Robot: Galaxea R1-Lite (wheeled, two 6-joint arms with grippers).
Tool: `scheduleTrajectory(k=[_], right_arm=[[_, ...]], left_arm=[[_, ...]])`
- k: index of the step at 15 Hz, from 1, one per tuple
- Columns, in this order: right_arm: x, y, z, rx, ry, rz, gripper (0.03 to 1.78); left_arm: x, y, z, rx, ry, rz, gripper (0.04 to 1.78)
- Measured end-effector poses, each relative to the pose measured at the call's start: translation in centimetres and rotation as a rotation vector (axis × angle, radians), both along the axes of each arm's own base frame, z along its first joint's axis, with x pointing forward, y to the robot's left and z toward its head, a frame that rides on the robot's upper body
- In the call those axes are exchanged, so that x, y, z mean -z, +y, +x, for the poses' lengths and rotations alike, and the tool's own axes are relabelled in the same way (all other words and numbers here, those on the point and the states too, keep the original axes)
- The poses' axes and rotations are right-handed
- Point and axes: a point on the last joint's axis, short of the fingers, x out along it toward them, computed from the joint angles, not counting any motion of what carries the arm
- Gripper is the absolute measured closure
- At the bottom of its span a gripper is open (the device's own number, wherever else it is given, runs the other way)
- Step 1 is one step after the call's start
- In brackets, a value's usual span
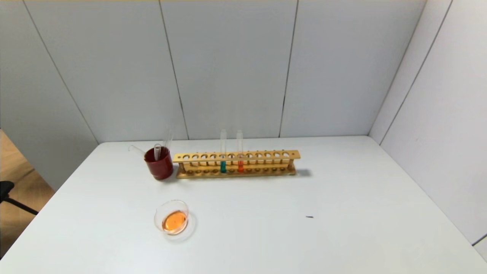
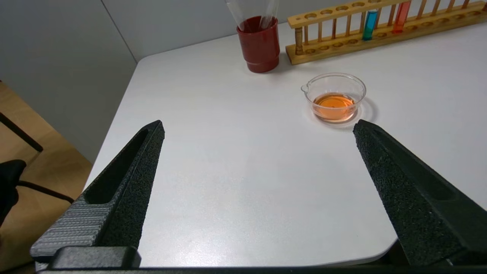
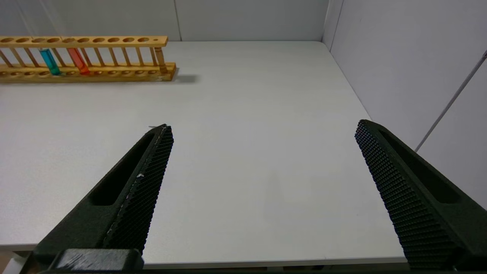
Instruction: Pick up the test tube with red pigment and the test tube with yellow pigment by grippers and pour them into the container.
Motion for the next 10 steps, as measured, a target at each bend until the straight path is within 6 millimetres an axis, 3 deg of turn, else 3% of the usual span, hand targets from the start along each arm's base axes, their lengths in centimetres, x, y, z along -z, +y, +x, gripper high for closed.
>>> scheduleTrajectory(k=[10], right_arm=[[0.00,0.00,0.00,0.000,0.000,0.000,0.06]], left_arm=[[0.18,0.02,0.03,-0.012,0.005,-0.112,0.07]])
